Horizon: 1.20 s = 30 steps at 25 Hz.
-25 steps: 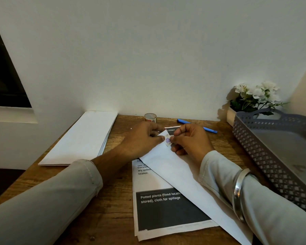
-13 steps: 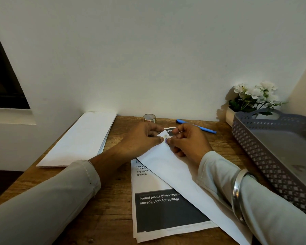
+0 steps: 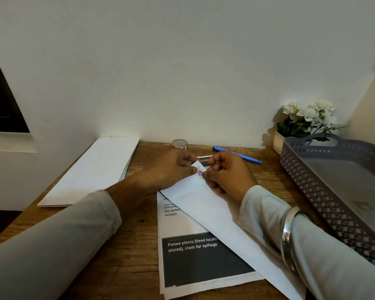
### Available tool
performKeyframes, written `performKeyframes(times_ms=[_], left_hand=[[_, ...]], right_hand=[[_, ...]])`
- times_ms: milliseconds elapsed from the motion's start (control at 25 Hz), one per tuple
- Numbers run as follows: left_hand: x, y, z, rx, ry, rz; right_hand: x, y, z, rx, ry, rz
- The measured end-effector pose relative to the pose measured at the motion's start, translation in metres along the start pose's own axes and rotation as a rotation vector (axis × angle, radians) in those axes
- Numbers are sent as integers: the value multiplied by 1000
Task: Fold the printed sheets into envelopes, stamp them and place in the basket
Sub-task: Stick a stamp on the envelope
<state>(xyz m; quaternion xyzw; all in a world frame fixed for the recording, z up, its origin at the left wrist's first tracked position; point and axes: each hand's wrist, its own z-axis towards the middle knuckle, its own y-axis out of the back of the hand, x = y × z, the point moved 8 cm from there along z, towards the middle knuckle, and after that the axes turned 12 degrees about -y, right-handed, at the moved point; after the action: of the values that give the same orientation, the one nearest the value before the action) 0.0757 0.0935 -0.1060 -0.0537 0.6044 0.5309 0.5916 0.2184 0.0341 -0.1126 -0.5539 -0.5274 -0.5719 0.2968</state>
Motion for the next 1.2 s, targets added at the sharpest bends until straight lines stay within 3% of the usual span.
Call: performKeyframes(times_ms=[80,160,360,640,920,1200], left_hand=[[4,2,-2,-14,15,13],[0,9,-3,-105,-35,179],[-19,7,-17,-168,-233,605],[-20,6,-18,-198,-222,689],[-15,6,-18,-186,-156,666],[-14,4,-19,-170,-143,670]], right_hand=[[7,4,-2,-98,116,-229],[17,3,-8,-186,278,-485],[24,-13,-16,-159,426,-848],[20,-27,-29,-103,535,-1188],[24,-16,-28,4,590,-1088],[18,-23,-28,-84,550,-1220]])
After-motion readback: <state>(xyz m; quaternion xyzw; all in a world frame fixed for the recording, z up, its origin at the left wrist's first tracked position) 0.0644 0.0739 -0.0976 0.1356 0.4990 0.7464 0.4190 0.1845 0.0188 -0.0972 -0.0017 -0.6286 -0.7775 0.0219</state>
